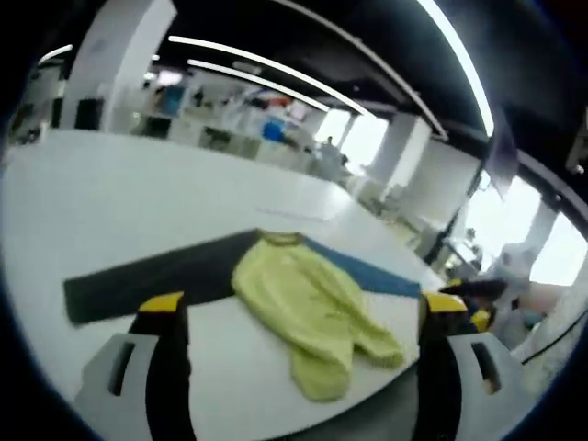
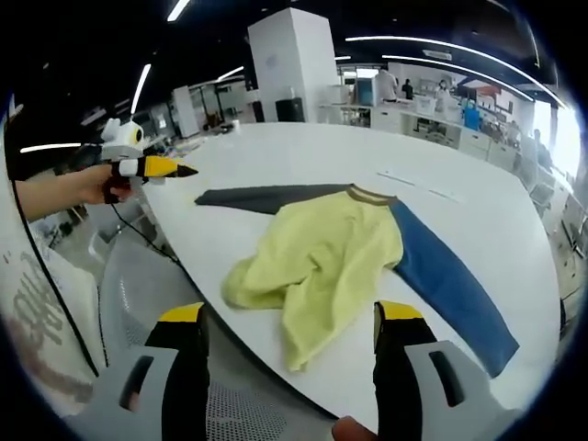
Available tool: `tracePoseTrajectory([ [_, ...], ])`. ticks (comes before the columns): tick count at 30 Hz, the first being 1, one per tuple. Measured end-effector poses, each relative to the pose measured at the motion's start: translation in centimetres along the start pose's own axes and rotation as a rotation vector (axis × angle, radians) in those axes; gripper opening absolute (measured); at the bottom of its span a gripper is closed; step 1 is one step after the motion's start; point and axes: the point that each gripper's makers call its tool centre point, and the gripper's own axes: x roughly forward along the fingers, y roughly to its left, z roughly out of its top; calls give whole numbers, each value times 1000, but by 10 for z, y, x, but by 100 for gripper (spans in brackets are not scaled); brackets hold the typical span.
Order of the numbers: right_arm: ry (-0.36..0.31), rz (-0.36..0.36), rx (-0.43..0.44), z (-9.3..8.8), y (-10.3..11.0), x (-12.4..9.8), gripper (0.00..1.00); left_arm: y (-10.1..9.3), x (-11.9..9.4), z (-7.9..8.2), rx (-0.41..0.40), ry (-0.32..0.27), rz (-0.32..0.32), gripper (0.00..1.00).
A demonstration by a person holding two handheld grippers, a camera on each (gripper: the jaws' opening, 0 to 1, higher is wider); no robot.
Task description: Fold the garment on the visible template until the final outline fits inside the template.
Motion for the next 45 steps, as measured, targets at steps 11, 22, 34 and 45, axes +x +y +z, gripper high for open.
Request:
tracePoseTrajectory([
  [11,13,-3,16,-10,-1,3,73,-20,-5,-34,-4,60,-35,100],
  [22,16,-9,32,-15,4,0,73,-29,-8,-41,-13,70,-62,100],
  [34,11,-22,33,-15,1,-1,72,-32,-4,-46,-12,88,-73,99],
  [45,24,-15,41,-16,9,5,72,-37,7,-71,-24,158,-92,99],
])
